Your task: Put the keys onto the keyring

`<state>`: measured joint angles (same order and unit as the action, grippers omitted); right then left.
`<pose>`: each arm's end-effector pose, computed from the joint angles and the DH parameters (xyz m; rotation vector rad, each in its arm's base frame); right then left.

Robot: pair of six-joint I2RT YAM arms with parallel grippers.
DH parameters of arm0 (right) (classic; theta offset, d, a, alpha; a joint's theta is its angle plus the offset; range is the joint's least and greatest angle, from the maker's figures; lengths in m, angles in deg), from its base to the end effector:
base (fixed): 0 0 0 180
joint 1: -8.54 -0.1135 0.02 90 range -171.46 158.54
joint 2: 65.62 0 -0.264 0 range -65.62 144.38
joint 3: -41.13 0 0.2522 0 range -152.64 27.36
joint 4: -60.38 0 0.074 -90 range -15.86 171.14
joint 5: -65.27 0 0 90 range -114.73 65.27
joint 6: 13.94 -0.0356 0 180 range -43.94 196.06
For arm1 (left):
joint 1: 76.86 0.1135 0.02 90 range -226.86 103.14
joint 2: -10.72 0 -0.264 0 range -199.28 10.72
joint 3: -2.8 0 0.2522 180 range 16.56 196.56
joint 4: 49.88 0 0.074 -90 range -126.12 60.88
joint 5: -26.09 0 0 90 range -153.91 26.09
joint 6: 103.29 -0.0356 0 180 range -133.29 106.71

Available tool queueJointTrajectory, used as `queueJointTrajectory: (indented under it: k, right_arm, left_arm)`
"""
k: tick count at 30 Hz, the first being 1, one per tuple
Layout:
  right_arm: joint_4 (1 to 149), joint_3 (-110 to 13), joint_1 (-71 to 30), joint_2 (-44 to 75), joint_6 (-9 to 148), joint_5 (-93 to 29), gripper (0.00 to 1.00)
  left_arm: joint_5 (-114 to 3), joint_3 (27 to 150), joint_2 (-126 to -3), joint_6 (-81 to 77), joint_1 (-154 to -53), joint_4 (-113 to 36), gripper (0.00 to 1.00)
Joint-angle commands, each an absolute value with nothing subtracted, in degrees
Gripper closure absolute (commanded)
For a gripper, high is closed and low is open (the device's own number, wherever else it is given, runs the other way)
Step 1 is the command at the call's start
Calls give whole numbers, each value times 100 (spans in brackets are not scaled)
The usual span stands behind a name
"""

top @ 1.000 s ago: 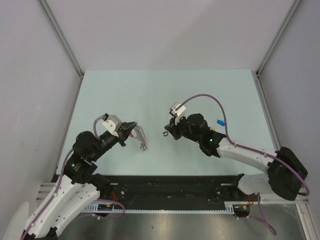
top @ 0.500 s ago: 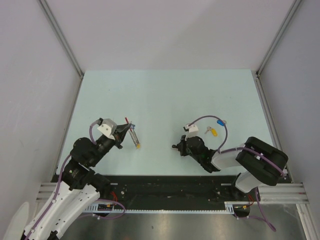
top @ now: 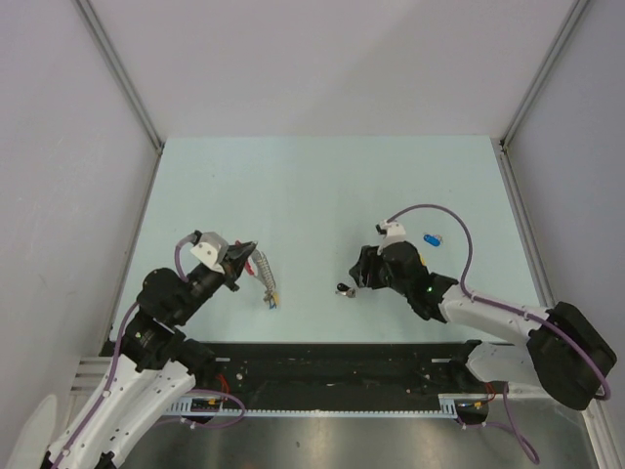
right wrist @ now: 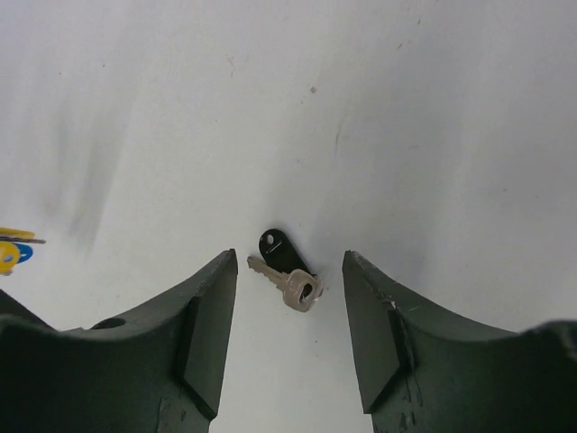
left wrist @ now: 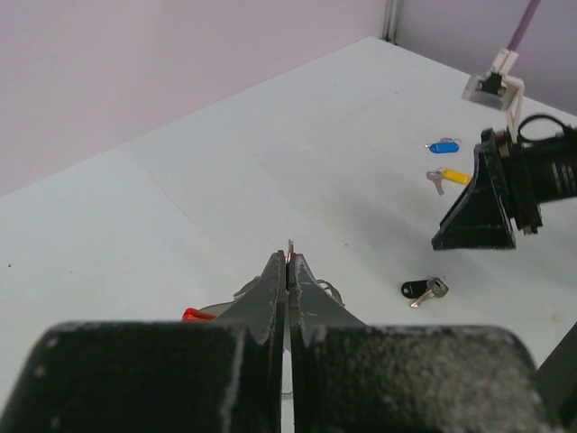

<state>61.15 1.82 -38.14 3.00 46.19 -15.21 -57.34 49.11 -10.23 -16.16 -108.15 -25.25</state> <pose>0.1676 0.1692 0.1812 -0.2121 2.1411 0.6269 0.0925 -0.0610 0.3173 0.5503 1.4791 -0.4794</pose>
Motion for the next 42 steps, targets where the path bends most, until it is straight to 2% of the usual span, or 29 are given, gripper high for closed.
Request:
queueJointTrajectory:
  k: [1,5,12,16,22,33,36,39,40,42]
  right_arm:
    - [8115,-812,-3173,196,5127,-2898,46]
    - [9090,-1383,-2506,661,5180,-3790,46]
    - [9462,-2000,-2082,1813,5294,-5012,55]
    - [9454,-2203,-2029,2524,5303,-5206,59]
    - [9208,-2238,-1968,2894,5242,-5356,68]
    - [8900,-2229,-1933,3290,5128,-5374,72]
    - [8873,-2221,-1932,3334,5145,-5339,78]
    - [8891,-2229,-1924,3291,5189,-5277,88]
    - [8882,-2229,-1924,3212,5198,-5251,95]
    - [8873,-2229,-1932,3072,5259,-5181,100]
  left_arm:
    - [-5521,4952,-1029,-1566,-10701,-2777,100]
    - [-5442,4952,-1064,-1549,-10683,-2786,100]
    - [-5336,4969,-1099,-1540,-10648,-2769,100]
    - [-5327,4960,-1091,-1549,-10631,-2760,100]
    - [-5310,4960,-1090,-1557,-10622,-2760,99]
    - [-5266,4952,-1055,-1540,-10613,-2768,100]
    - [-5257,4952,-1055,-1540,-10613,-2768,99]
    - [-5240,4952,-1064,-1540,-10613,-2768,100]
    - [-5240,4952,-1064,-1540,-10604,-2768,100]
    - [-5222,4952,-1073,-1531,-10613,-2760,100]
